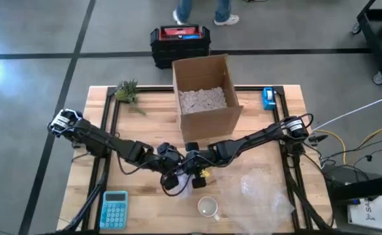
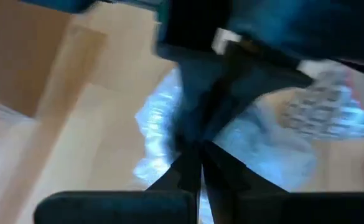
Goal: Wrap mug
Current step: Wrap the purple mug with the left bubble wrap
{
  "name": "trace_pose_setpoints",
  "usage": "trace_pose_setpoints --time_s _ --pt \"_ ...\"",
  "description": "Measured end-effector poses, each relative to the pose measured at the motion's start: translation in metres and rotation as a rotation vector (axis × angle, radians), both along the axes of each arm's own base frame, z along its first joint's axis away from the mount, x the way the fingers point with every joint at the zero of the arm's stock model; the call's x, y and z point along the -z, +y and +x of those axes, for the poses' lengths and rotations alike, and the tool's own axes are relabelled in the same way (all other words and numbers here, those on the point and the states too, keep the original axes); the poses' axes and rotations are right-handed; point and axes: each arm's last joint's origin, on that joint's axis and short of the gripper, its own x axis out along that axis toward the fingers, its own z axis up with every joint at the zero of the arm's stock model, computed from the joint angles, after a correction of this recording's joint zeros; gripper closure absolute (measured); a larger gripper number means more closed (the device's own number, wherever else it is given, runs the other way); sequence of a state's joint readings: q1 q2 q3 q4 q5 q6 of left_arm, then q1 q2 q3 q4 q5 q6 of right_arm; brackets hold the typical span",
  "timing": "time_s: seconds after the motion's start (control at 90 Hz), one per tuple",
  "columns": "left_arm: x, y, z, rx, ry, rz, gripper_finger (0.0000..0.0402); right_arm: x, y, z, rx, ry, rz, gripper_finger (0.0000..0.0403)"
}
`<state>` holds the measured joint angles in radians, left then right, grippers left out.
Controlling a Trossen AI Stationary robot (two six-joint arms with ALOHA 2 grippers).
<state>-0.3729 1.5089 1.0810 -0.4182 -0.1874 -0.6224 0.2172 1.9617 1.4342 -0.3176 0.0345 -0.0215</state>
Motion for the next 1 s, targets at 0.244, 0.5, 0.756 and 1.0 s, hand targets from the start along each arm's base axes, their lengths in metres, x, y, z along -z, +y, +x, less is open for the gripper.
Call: trace_pose_setpoints --time_s 0.244,0.5,0.756,1.0 --pt "0.001 -0.01 0.002 0.055 0.014 -0.102 0.0402 0.001 -0.003 0.001 0.014 0.003 0.011 0.0401" --pt "0.026 -0.003 0.014 -0.045 0.066 -0.014 0.0402 0.002 -0.004 0.0 0.029 0.007 0.013 0.0401" --pt "0.022 0.002 0.014 -0.102 0.034 0.044 0.0402 0.002 -0.004 -0.001 0.023 0.013 0.009 0.0401" --pt "0.031 0.004 0.014 -0.098 0.055 0.067 0.0402 0.002 -0.004 0.0 0.022 0.006 0.011 0.0401"
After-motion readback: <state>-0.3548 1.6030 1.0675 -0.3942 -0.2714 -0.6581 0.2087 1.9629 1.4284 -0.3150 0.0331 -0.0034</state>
